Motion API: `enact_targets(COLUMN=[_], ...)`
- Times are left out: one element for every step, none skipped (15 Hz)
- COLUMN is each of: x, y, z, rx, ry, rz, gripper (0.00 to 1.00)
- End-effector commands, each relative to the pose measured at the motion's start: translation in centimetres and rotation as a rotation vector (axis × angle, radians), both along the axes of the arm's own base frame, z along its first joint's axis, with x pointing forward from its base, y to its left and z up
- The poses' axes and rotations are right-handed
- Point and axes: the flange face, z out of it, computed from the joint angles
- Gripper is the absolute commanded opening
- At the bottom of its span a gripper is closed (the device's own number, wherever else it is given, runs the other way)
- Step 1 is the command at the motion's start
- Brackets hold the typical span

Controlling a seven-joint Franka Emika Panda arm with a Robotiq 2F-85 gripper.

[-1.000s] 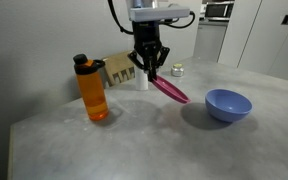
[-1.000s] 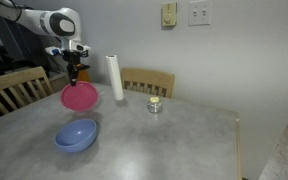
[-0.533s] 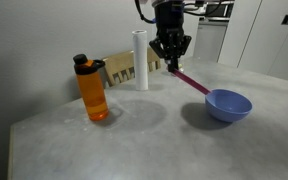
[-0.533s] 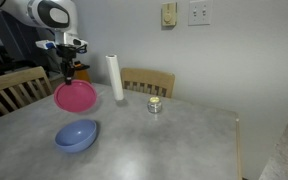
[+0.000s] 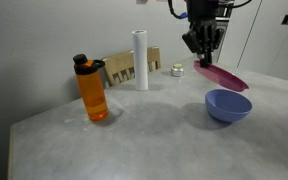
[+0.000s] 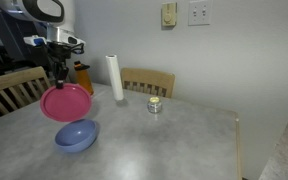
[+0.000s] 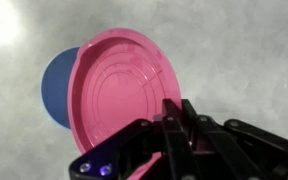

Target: Put the pink plate on the blue bowl

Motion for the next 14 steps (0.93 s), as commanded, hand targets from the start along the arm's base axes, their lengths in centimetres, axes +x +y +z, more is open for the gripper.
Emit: enact_targets(x=[-3.1,-3.6,-4.2,-4.7,-5.2,-5.6,-5.9,-6.1,-6.2,-6.1,-6.1,-5.9,-5.7,-5.4], y=[-2.4,-2.8,-3.2,-3.6,-4.1,-4.4,-4.8,-5.2,-5.5,-5.8,-6.1,-6.4,-6.6,-6.8], z=[-0.6,-1.0,-1.4,-1.7,-2.1,-2.5,-2.8,-3.3,-3.6,-4.1,-4.4,-4.7,-4.9,-5.1], rx=[0.015,0.014,0.014,0.013,0.009,0.005,-0.003,-0.012,-0.016,-0.022,-0.032,-0.049,-0.065,-0.091], ry=[0.030,0.036,0.045,0.055,0.067,0.079,0.093,0.107,0.119,0.135,0.147,0.161,0.169,0.169], rz=[-0.028,-0.036,-0.046,-0.054,-0.064,-0.070,-0.076,-0.085,-0.085,-0.091,-0.096,-0.104,-0.111,-0.122], gripper=[0.03,0.03,0.03,0.03,0.03,0.03,0.03,0.03,0.03,0.03,0.03,0.03,0.03,0.03])
